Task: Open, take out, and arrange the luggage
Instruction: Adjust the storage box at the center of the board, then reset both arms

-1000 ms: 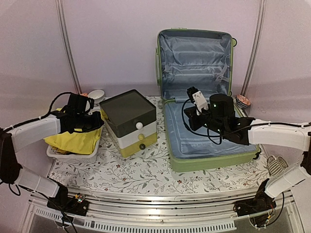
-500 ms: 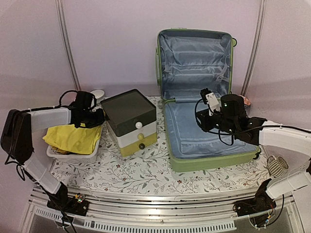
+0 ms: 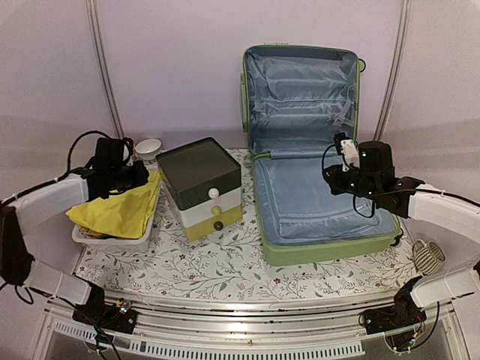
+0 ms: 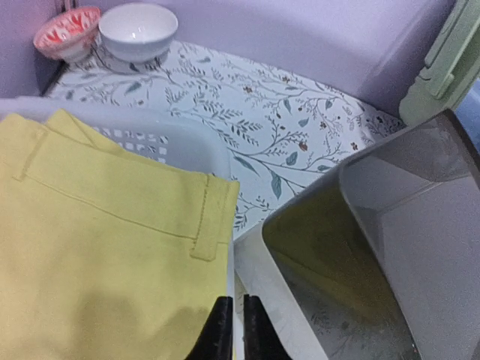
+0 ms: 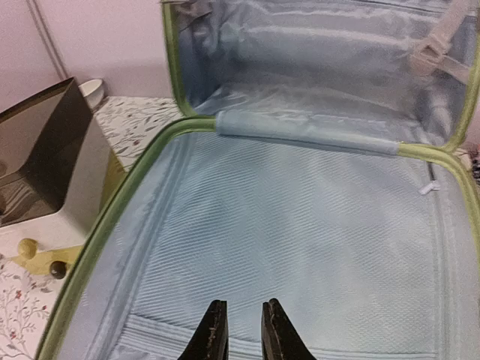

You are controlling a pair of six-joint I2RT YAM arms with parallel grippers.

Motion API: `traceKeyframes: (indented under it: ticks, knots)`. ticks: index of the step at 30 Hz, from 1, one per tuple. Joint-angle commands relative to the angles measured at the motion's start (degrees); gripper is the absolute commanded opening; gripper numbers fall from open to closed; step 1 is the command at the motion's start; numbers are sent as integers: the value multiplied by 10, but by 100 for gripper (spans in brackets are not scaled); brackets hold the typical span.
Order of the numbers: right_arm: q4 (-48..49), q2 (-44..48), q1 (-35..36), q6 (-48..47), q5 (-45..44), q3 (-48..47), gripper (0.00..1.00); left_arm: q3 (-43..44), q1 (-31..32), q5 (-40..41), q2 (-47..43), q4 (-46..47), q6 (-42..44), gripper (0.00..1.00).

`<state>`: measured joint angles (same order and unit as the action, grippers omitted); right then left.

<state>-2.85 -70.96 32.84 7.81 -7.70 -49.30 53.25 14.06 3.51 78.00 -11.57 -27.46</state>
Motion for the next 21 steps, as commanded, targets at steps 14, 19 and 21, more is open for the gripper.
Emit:
traceKeyframes:
  ticks: [14,19,21]
  knots:
    - [399,138,-151,-115,-144,276,99,-411,-5,151,-437,366,146,98]
    - [549,87,-164,-166,-105,337,99,-499,-11,235,-463,479,186,98]
    - [597,49,-175,-176,-96,350,98,-512,-16,229,-432,511,202,98]
